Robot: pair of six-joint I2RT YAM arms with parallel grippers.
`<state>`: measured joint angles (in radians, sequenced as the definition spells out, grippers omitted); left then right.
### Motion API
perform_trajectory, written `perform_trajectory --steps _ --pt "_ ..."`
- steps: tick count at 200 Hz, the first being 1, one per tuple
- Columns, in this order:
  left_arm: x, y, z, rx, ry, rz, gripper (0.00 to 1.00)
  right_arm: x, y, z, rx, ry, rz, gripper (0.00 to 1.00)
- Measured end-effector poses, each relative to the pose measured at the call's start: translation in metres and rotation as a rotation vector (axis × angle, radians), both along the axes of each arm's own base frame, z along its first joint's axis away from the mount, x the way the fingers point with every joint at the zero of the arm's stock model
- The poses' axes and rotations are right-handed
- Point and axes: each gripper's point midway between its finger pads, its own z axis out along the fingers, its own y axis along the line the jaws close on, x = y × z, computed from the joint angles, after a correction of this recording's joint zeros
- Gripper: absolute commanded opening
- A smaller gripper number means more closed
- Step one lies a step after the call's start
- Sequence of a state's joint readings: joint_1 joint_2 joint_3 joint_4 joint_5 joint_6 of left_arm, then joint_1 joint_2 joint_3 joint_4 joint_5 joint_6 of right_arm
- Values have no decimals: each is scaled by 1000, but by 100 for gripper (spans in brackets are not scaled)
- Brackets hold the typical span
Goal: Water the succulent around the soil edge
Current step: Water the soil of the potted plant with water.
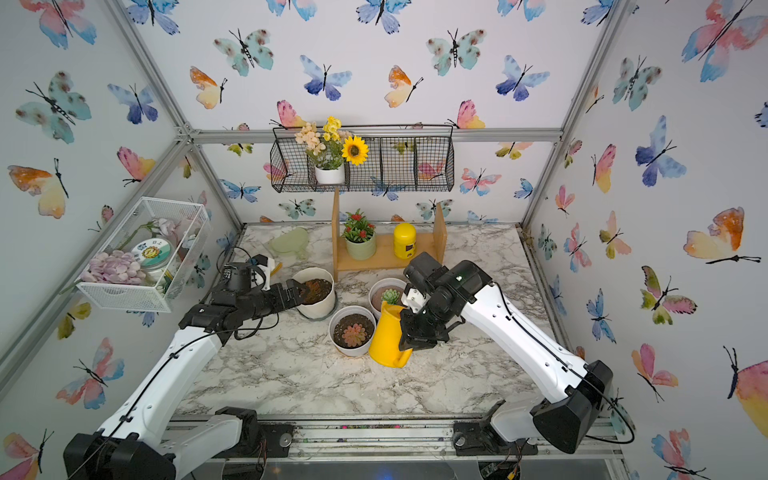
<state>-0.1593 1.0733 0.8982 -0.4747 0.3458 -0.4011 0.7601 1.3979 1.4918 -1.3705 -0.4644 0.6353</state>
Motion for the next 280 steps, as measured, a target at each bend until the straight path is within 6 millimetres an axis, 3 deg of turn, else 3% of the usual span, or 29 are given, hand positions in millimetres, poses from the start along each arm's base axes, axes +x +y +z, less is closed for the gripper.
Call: perform_trajectory --steps 117,280 --pt "4 -1 -6 -4 5 4 98 14 21 -4 6 34 35 1" --pt "7 -1 -9 -4 10 5 98 30 34 -1 13 10 51 2"
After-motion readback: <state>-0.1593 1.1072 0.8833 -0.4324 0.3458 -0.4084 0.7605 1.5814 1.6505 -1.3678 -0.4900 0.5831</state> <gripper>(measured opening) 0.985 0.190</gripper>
